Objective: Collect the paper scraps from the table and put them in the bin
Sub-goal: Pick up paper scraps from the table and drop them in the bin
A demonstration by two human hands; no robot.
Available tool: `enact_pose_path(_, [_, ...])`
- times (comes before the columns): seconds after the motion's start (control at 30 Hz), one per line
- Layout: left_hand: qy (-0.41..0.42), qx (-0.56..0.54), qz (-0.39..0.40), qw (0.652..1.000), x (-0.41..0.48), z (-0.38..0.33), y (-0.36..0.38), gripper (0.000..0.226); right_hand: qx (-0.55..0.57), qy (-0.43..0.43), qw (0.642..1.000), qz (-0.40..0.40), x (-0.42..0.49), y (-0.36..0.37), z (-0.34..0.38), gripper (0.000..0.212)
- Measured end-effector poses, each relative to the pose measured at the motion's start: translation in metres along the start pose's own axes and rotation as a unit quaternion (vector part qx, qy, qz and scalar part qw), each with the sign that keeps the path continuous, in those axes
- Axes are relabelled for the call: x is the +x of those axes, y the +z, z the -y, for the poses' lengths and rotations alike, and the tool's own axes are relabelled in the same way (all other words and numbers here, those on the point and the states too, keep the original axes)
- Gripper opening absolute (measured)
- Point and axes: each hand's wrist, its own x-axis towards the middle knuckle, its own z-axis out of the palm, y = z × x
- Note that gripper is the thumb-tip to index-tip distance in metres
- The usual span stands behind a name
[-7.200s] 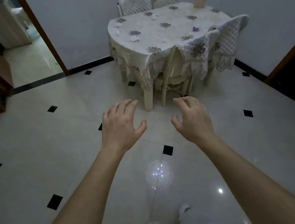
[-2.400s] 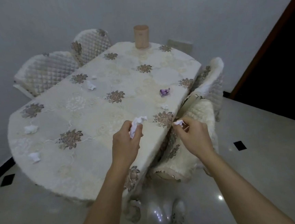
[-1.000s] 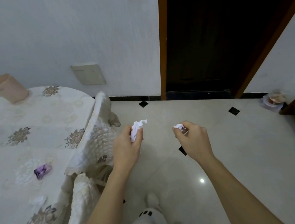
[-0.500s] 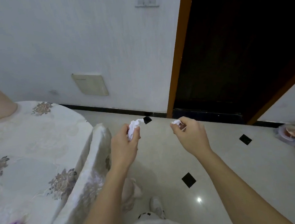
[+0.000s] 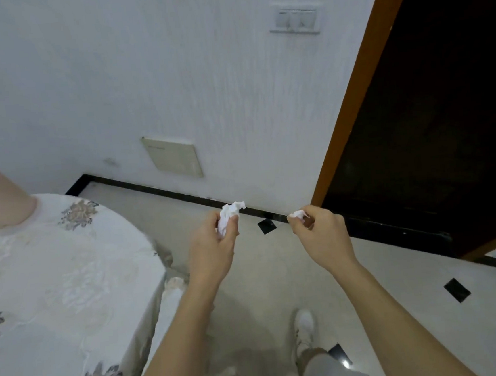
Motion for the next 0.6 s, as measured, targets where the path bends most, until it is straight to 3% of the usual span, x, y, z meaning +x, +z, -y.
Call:
enact_pose_path(0.27, [-0.048,-0.009,-0.048,0.998,0.112,0.004,0.029,0.035,-0.001,-0.046,0.998,0.048,0.144,0.042,0.001,0.04])
enact_pose_path(0.6, [-0.101,0.049,-0.149,0.983,0.254,-0.027,0.053,0.047,0.028,-0.123,0.982,0.143,0.336,0.074,0.036,0.034])
